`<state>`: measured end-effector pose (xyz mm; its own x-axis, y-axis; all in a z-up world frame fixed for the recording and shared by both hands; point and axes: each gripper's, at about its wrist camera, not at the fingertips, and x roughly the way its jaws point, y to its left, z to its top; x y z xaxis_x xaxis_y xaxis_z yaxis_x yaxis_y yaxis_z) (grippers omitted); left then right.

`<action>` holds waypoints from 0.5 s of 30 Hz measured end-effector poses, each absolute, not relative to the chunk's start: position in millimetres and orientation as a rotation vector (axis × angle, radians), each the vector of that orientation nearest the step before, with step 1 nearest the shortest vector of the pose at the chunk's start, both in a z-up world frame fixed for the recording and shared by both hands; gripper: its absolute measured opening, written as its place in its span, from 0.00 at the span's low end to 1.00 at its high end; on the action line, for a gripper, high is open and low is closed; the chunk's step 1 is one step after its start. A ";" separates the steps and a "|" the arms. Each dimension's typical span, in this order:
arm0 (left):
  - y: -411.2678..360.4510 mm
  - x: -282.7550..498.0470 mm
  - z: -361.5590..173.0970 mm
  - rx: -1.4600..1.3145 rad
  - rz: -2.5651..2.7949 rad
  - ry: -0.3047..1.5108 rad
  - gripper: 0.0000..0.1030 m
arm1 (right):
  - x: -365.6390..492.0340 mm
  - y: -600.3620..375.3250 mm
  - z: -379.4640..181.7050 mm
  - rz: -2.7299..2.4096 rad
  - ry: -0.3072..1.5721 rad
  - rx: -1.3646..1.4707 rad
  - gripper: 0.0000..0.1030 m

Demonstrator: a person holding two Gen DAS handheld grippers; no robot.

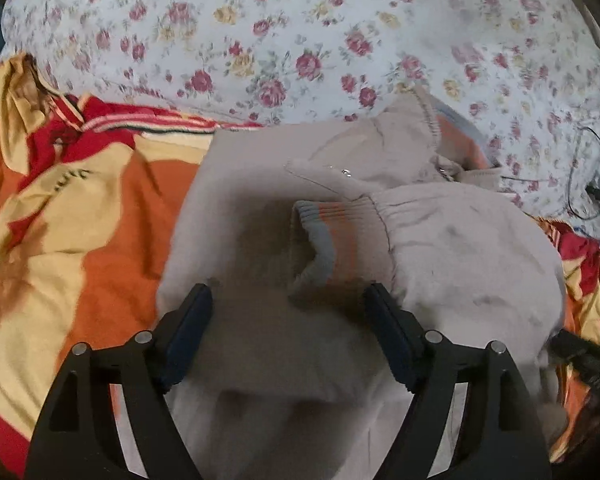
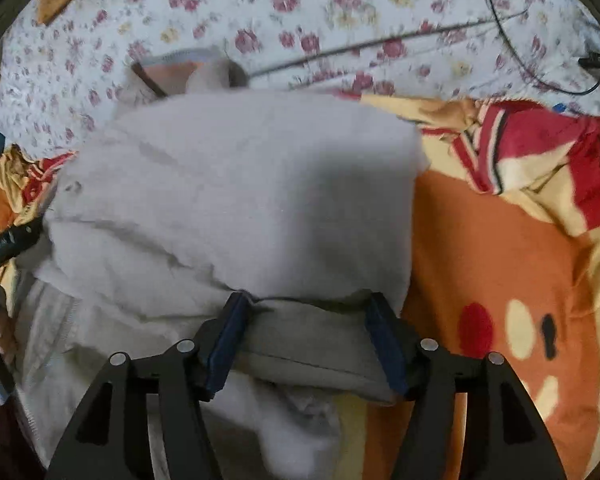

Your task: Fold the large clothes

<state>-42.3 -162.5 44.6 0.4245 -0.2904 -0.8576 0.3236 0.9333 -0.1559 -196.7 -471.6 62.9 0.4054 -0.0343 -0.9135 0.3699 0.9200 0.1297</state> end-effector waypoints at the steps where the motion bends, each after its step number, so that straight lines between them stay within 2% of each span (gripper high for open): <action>1: -158.7 -50.3 50.9 0.064 -0.375 1.048 0.77 | -205.2 -472.5 72.6 -0.247 1.099 0.353 0.61; 3: -154.6 -61.8 58.6 0.089 -0.376 1.023 0.77 | -225.3 -471.2 91.8 -0.243 1.067 0.367 0.64; 5: -144.8 -77.3 66.5 0.096 -0.384 1.002 0.77 | -243.9 -466.9 105.5 -0.225 1.056 0.372 0.71; 9: -128.0 -101.0 79.9 0.090 -0.400 0.979 0.77 | -280.8 -453.1 117.8 -0.189 1.081 0.371 0.72; 12: -116.6 -117.6 88.3 0.106 -0.393 0.954 0.77 | -305.0 -443.6 120.7 -0.169 1.090 0.372 0.77; 15: -103.1 -134.7 90.9 0.109 -0.405 0.957 0.77 | -317.9 -439.9 105.2 -0.162 1.125 0.377 0.79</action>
<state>-134.7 -103.1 90.9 0.5074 -0.2873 -0.8124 0.3825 0.9199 -0.0864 -317.9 -439.9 105.2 0.4276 0.0621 -0.9018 0.3140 0.9253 0.2126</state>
